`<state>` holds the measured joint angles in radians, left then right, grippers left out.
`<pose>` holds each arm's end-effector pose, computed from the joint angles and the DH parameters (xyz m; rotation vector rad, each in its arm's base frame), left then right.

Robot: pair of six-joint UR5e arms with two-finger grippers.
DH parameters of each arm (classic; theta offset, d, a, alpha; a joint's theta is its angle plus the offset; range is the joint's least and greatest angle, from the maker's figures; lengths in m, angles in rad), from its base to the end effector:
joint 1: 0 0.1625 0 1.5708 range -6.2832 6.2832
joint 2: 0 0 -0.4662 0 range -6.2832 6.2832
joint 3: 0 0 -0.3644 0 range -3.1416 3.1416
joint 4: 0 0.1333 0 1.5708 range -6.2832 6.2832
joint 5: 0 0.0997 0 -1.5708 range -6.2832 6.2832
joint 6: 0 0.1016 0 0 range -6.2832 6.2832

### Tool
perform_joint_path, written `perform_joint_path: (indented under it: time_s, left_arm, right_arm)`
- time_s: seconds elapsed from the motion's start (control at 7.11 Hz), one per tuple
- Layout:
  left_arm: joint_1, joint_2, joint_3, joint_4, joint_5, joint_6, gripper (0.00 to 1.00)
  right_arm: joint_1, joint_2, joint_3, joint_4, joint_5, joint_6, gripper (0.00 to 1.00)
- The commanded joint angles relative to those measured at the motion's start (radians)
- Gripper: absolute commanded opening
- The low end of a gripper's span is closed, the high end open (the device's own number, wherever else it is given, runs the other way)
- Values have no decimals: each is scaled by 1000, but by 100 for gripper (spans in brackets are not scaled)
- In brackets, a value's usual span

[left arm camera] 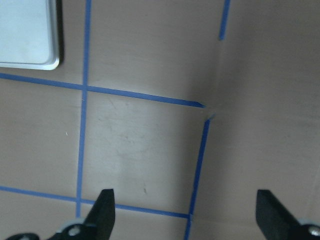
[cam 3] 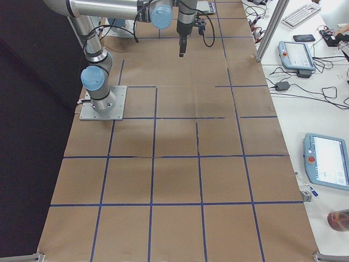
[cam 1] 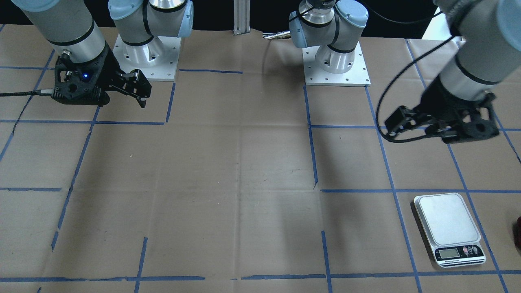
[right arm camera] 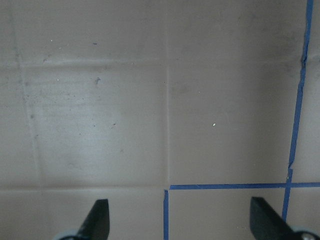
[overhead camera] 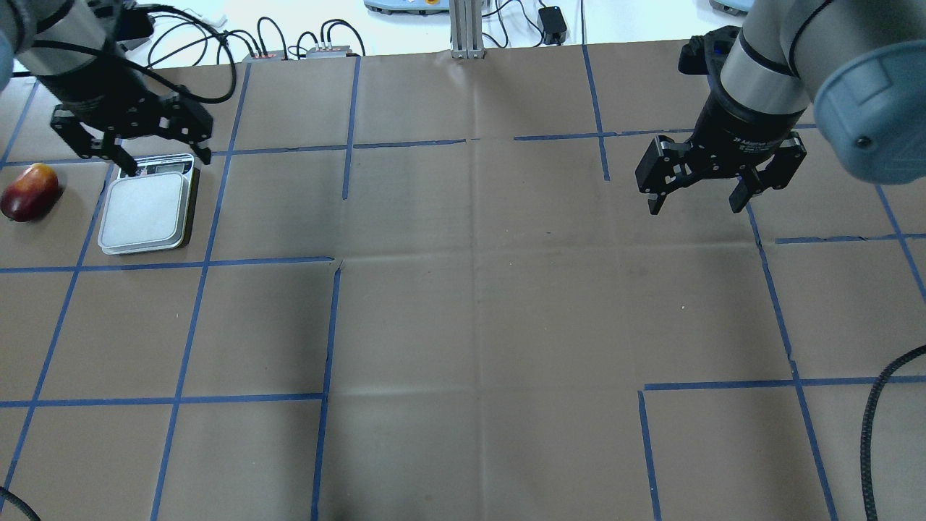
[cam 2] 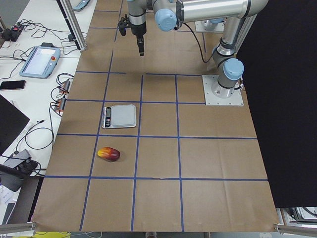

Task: Weigh mango
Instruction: 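Move the left gripper down toward the red-yellow mango beside the scale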

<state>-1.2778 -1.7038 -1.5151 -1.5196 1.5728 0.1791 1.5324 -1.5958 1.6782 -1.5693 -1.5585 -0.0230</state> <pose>0.0234 -0.5383 0.4923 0.1785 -3.1321 -0.0406 0.1175 -0.4472 0.4890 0.0249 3.1239 0.1305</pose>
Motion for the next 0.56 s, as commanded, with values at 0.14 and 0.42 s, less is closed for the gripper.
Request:
perform_joint_path:
  time_s: [0.14,0.42]
  left_arm:
    - [294,-188,6,244,1,427,100]
    - [424,-333,15,442,-2,618,100]
  right_arm:
    - [0,0,0,0,0,0,100]
    - [0,0,0,0,0,0,100]
